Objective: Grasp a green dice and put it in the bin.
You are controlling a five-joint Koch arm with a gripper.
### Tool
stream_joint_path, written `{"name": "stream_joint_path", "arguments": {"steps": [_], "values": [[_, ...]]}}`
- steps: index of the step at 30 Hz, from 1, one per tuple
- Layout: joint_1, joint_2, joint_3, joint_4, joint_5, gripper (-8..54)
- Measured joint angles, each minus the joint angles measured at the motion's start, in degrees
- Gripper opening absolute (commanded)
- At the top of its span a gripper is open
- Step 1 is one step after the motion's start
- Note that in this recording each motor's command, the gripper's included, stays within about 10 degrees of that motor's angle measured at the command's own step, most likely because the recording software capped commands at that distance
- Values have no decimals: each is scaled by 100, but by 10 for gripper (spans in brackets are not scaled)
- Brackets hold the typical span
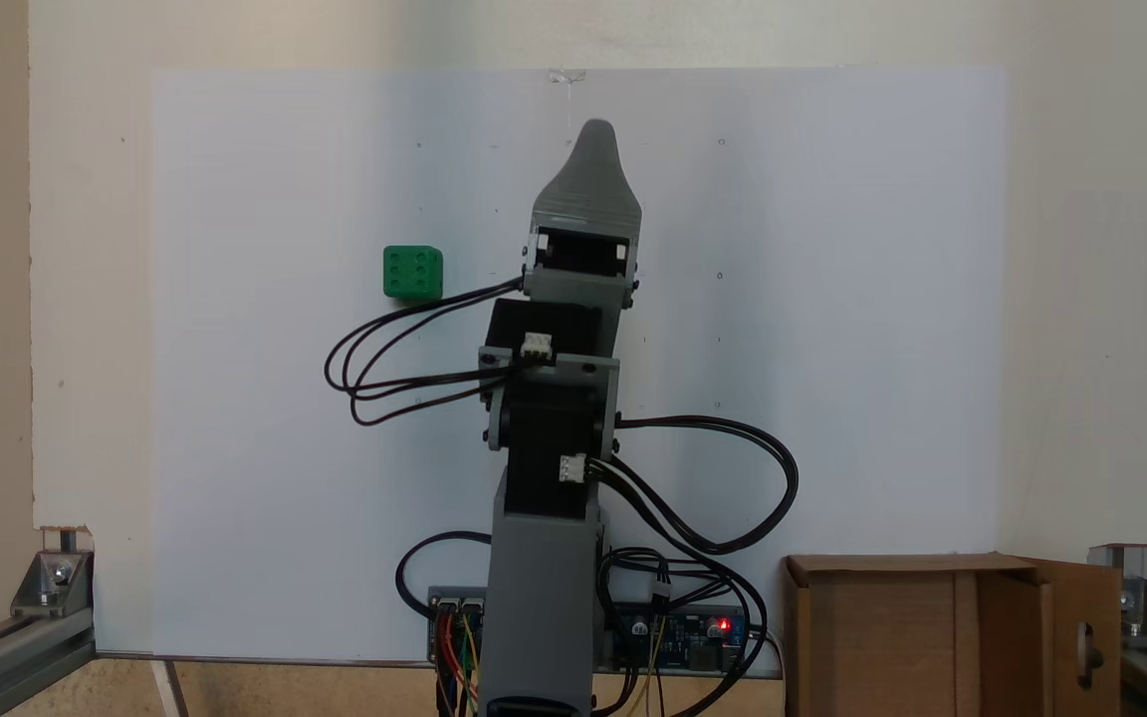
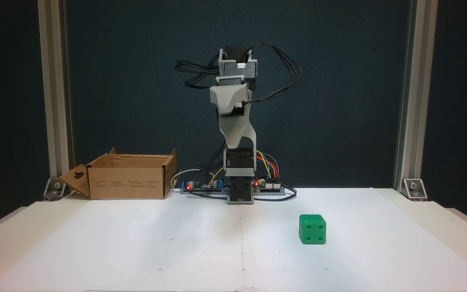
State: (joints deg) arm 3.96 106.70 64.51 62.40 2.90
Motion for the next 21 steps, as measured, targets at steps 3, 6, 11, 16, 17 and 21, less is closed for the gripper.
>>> {"name": "stream_joint_path", "arguments": {"steps": [3,6,11,16,17,21], "values": [[-35,-18,9,870,123,413],[-281,-18,9,1740,334,413],[-1063,-18,9,2760,835,413],[-1828,-9,0,2892,1494,413],[-2039,-9,0,2892,1617,413],[-2496,-18,0,2892,1890,413]]}}
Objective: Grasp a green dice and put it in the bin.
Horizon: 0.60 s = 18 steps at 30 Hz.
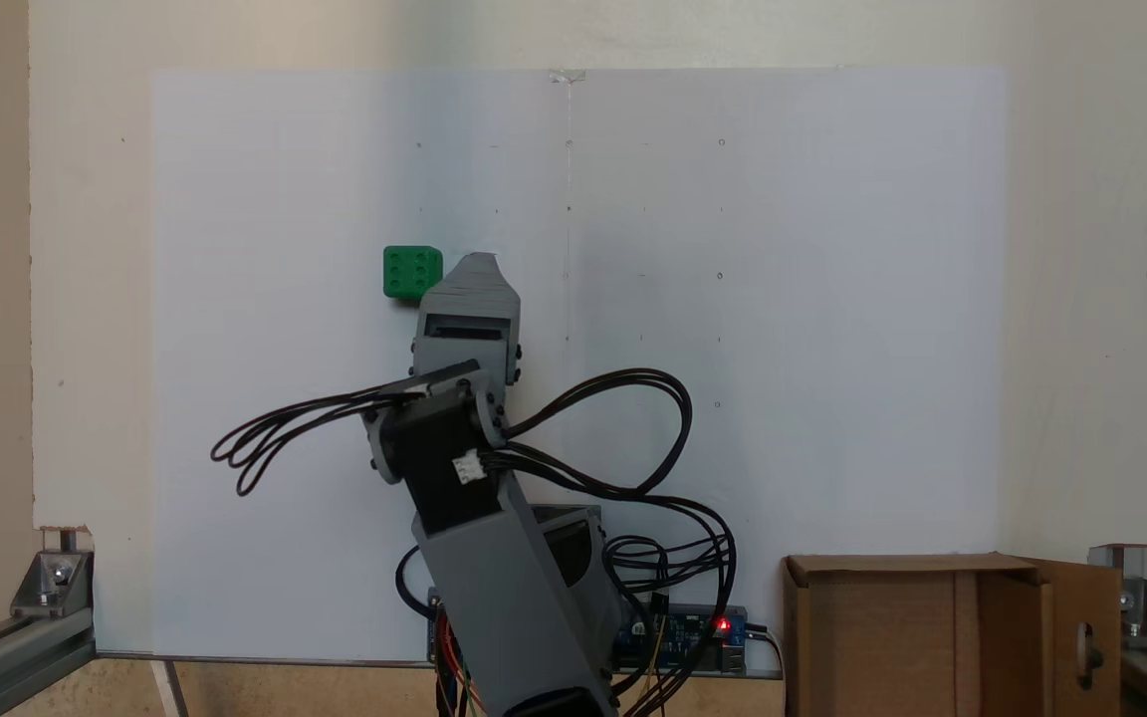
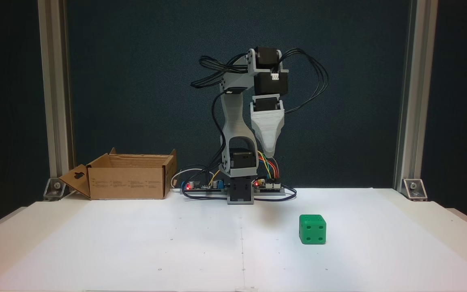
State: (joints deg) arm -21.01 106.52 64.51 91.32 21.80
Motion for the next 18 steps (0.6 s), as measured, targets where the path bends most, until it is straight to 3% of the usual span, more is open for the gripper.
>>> {"name": "stream_joint_path", "arguments": {"steps": [18], "values": [[-1696,-677,-18,-1362,1248,413]]}}
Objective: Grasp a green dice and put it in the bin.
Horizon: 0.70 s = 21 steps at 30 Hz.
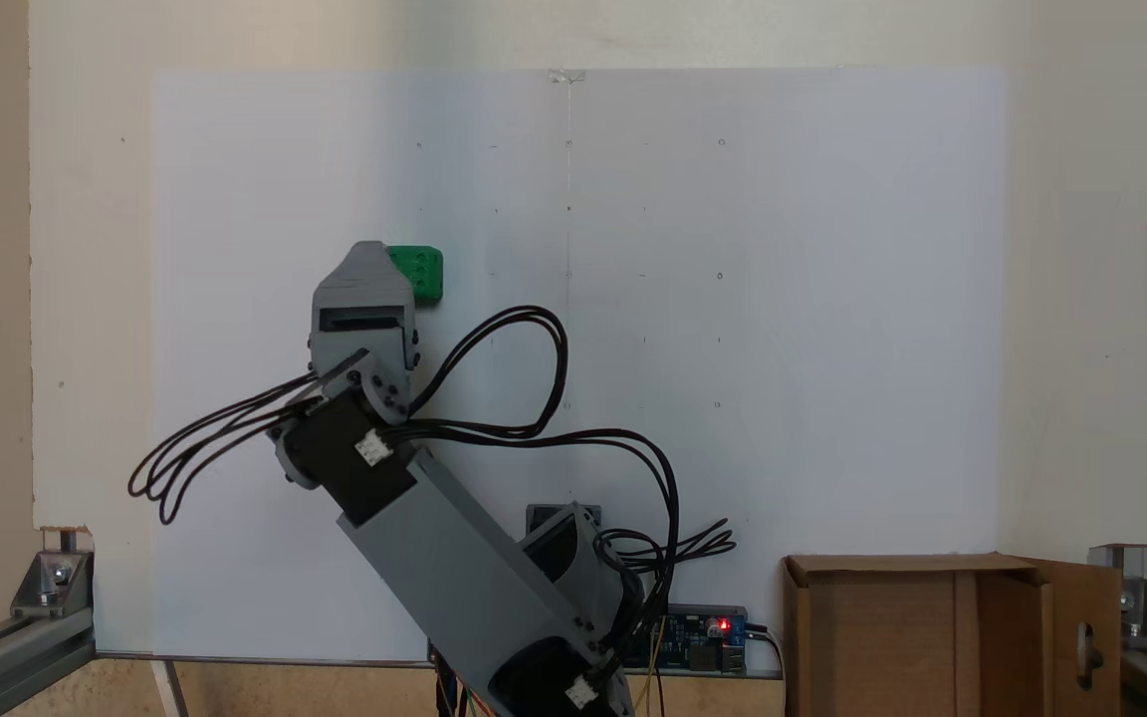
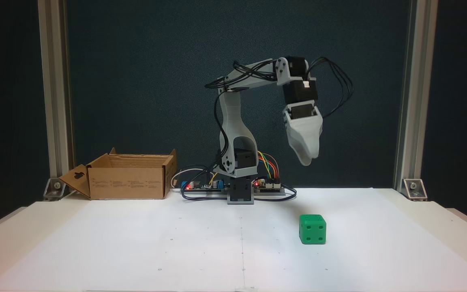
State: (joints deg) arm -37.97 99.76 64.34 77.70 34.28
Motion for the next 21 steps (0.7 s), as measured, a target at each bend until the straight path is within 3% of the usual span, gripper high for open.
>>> {"name": "stream_joint_path", "arguments": {"steps": [21], "values": [[686,-35,9,-18,35,413]]}}
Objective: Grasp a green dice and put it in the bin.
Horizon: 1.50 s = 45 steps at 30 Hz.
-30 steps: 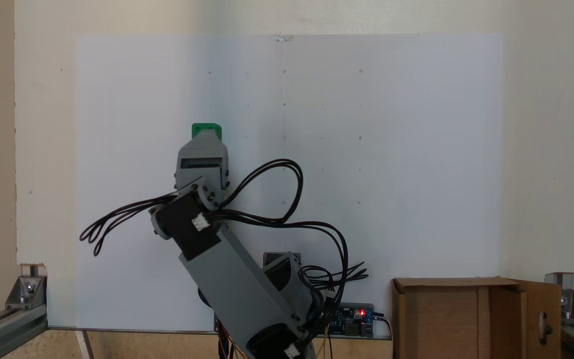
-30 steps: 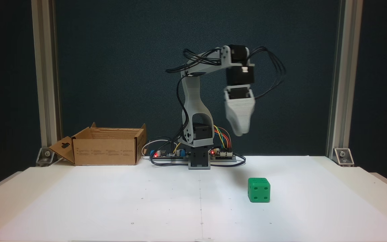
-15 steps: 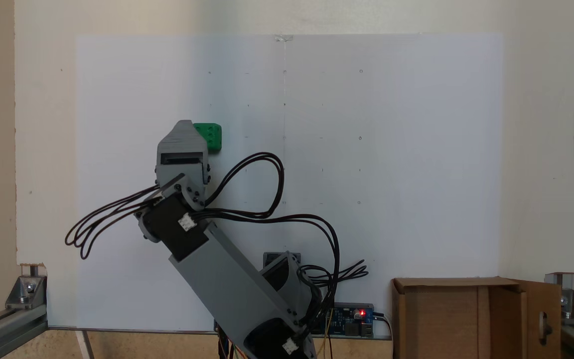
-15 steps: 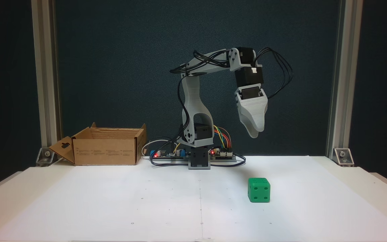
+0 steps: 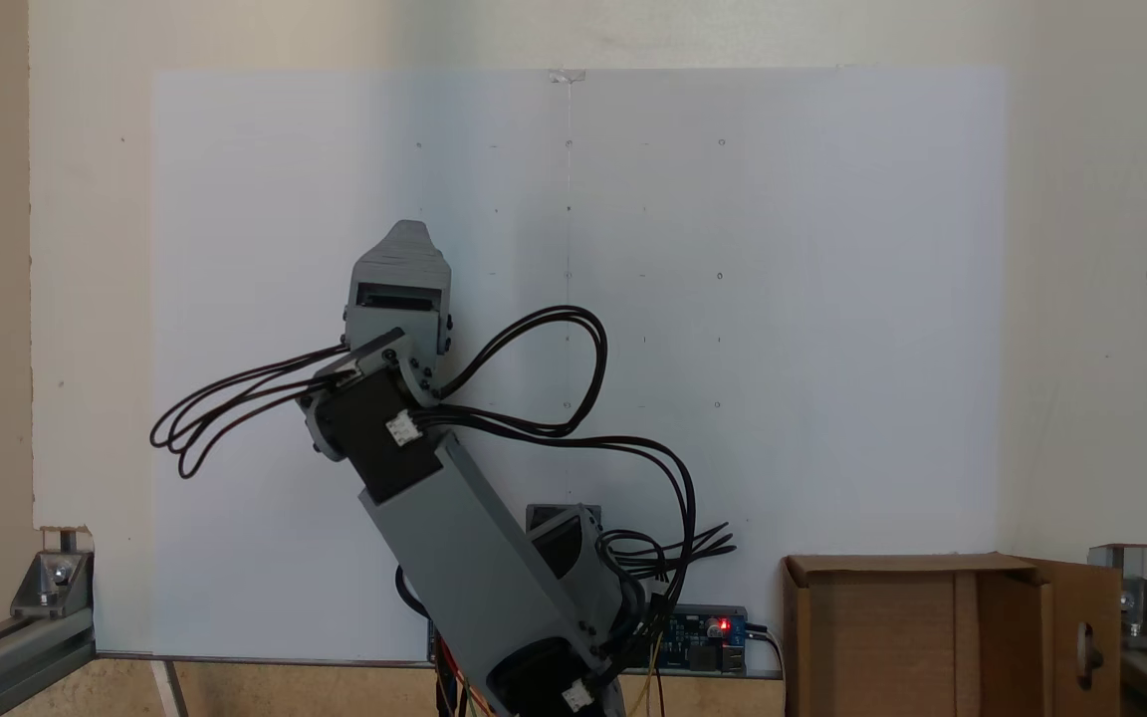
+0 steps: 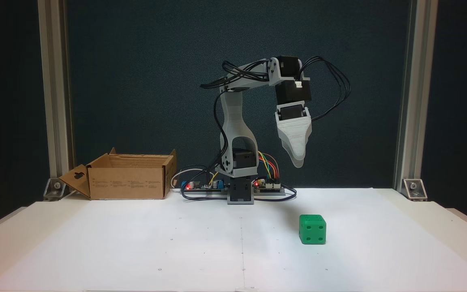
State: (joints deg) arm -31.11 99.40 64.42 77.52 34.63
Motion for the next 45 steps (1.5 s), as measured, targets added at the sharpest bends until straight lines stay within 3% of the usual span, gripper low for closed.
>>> {"name": "stream_joint_path", "arguments": {"steps": [16,45], "values": [[9,-1274,0,-791,0,413],[9,-1591,404,-1143,0,413]]}}
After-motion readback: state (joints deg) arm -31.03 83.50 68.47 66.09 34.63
